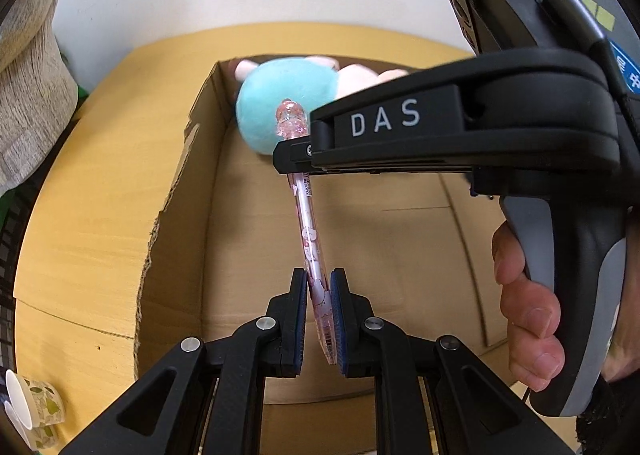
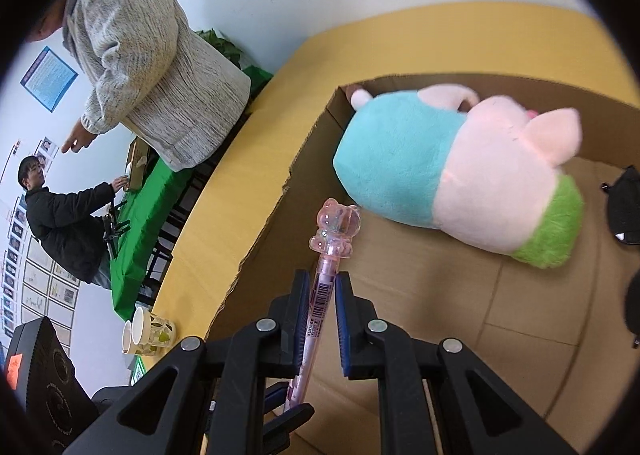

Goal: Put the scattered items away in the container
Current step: 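Lift the pink pen with the left gripper and carry it into the box, then open the left gripper to release the pen inside the box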

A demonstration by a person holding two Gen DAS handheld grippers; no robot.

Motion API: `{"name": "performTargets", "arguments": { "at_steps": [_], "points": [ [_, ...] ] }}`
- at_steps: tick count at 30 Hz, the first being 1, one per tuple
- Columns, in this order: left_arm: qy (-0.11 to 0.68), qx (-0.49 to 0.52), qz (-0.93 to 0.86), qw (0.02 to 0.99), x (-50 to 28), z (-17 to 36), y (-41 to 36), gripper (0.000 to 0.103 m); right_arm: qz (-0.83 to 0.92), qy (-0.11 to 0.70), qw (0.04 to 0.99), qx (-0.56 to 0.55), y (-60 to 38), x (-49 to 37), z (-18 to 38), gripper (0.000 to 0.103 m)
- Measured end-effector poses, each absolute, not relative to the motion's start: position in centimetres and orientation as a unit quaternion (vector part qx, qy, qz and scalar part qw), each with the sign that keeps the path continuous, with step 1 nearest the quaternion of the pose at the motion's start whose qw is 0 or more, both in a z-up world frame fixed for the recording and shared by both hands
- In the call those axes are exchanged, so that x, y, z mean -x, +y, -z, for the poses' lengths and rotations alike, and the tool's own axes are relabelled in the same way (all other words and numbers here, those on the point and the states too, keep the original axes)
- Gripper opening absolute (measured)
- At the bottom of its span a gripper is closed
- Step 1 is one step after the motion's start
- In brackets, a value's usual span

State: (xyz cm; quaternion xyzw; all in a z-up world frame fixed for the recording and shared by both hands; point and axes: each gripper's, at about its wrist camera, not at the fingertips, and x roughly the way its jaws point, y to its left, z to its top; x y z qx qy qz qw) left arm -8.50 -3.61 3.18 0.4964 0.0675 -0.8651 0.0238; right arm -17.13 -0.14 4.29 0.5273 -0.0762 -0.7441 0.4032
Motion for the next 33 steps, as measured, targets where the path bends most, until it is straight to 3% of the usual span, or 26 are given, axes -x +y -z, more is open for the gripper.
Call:
{"name": "performTargets", "arguments": {
  "at_steps": [33],
  "points": [
    [0.12,-0.605,0.785,0.047,9.1,2.4,-7.6,0.011,0.699,-0.085,0.365,-0.608,-5.0,20.4,1.5,0.012]
  ]
}}
